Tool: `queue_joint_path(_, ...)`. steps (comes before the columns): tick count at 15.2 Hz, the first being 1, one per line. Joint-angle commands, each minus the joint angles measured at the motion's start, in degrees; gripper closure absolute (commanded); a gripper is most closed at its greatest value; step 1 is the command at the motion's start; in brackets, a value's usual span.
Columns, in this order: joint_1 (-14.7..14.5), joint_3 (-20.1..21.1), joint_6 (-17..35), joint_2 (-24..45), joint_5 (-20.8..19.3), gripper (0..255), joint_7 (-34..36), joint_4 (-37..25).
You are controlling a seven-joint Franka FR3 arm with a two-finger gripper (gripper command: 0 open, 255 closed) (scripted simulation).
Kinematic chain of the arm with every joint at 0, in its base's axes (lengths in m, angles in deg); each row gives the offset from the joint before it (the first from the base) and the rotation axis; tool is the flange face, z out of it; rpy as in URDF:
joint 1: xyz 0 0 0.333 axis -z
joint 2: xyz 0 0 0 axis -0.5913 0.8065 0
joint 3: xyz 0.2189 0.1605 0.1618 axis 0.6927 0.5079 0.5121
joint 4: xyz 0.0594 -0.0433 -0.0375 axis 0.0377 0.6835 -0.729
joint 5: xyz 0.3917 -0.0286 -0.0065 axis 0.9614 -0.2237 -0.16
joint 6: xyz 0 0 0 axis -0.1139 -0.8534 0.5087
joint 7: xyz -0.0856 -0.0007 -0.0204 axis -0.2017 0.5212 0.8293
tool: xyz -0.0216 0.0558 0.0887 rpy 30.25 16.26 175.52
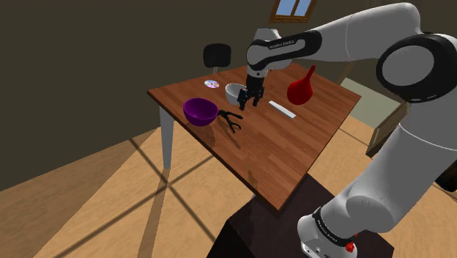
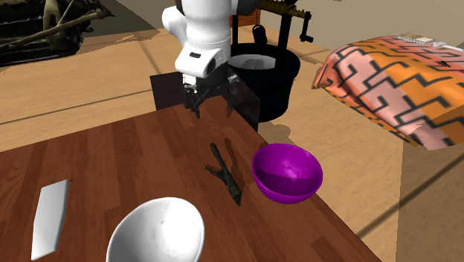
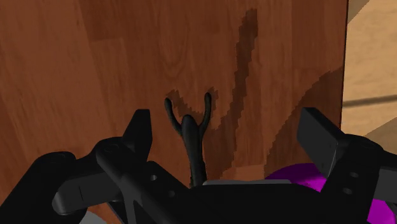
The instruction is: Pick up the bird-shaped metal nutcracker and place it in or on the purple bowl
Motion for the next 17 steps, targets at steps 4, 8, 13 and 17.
queue_joint_path(4, 1.22, 0.49, 0.90, 11.61, 2.37, 0, -3.12, -10.13)
queue_joint_path(8, 2.38, 1.29, -0.10, 21.31, 3.84, 0, -4.95, -20.37)
queue_joint_path(13, 2.87, 1.80, 0.91, 26.61, 4.46, 0, -5.67, -24.46)
queue_joint_path(17, 2.81, 1.93, 3.44, 27.71, 4.64, 0, -5.80, -23.02)
